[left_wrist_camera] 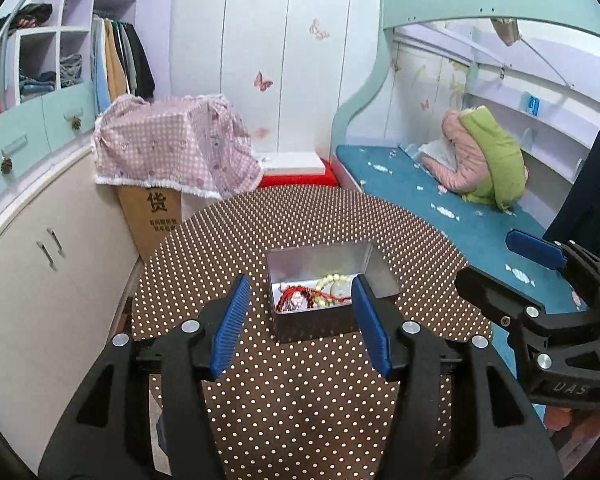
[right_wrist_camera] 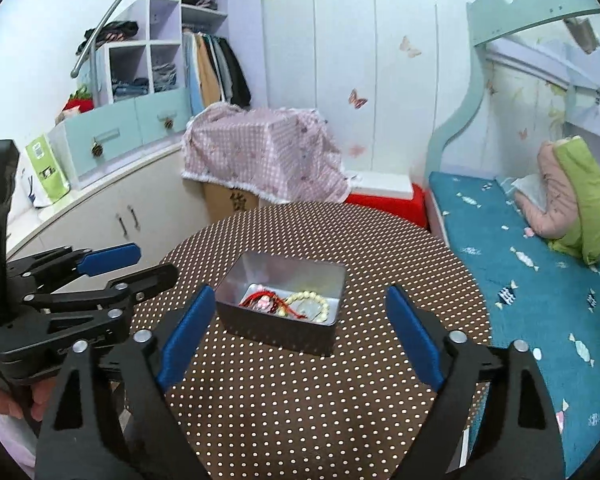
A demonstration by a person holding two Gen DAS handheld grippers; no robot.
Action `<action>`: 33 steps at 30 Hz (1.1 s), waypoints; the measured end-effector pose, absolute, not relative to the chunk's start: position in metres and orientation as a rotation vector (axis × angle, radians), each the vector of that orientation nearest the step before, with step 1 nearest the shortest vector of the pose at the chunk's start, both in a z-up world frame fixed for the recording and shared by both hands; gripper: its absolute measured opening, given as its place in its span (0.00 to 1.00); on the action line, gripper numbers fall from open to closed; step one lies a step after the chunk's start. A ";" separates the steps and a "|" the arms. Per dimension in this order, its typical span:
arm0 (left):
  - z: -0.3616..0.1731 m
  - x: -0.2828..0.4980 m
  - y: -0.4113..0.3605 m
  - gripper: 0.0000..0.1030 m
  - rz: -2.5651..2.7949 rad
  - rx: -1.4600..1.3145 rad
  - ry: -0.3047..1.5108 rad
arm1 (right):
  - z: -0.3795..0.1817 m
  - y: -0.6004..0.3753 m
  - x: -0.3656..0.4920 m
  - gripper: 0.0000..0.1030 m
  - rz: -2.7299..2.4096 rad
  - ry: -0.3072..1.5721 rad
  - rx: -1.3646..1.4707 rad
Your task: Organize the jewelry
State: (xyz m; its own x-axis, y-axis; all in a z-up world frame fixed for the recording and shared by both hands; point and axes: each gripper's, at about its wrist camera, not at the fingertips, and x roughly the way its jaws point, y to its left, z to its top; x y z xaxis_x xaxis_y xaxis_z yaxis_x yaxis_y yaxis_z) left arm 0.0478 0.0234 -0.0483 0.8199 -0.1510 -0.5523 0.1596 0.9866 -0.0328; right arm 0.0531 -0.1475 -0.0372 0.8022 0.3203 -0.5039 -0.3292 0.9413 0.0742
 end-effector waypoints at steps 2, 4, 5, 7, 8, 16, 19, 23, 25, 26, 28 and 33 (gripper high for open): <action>-0.042 0.043 0.023 0.53 -0.152 0.013 0.571 | -0.034 -0.149 0.052 0.86 0.327 0.525 -0.015; -0.037 0.041 0.022 0.53 -0.149 0.014 0.558 | -0.032 -0.151 0.048 0.88 0.320 0.512 -0.009; -0.035 0.039 0.021 0.53 -0.145 0.016 0.552 | -0.031 -0.151 0.045 0.89 0.318 0.506 -0.008; -0.032 0.039 0.021 0.53 -0.147 0.016 0.544 | -0.029 -0.153 0.043 0.89 0.303 0.495 -0.009; -0.030 0.038 0.020 0.53 -0.149 0.015 0.539 | -0.028 -0.154 0.042 0.90 0.302 0.491 -0.007; -0.028 0.036 0.017 0.53 -0.146 0.016 0.536 | -0.027 -0.156 0.038 0.91 0.294 0.478 -0.006; -0.028 0.035 0.017 0.53 -0.142 0.016 0.533 | -0.027 -0.155 0.037 0.91 0.294 0.481 -0.010; -0.029 0.034 0.017 0.53 -0.143 0.014 0.534 | -0.025 -0.154 0.035 0.91 0.298 0.479 -0.017; -0.029 0.035 0.018 0.53 -0.145 0.017 0.534 | -0.024 -0.153 0.035 0.91 0.299 0.477 -0.016; -0.029 0.034 0.017 0.53 -0.142 0.016 0.534 | -0.024 -0.154 0.034 0.91 0.298 0.476 -0.017; -0.029 0.034 0.018 0.53 -0.144 0.014 0.536 | -0.023 -0.153 0.034 0.91 0.297 0.475 -0.023; -0.029 0.036 0.019 0.58 -0.147 0.016 0.535 | -0.023 -0.152 0.034 0.91 0.298 0.476 -0.032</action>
State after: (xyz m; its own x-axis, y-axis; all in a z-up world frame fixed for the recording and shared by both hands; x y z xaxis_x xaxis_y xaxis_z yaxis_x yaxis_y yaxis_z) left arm 0.0356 0.0192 -0.0288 0.8500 -0.1351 -0.5092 0.1437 0.9894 -0.0228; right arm 0.0340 -0.1516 -0.0229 0.8464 0.2754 -0.4558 -0.2901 0.9562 0.0391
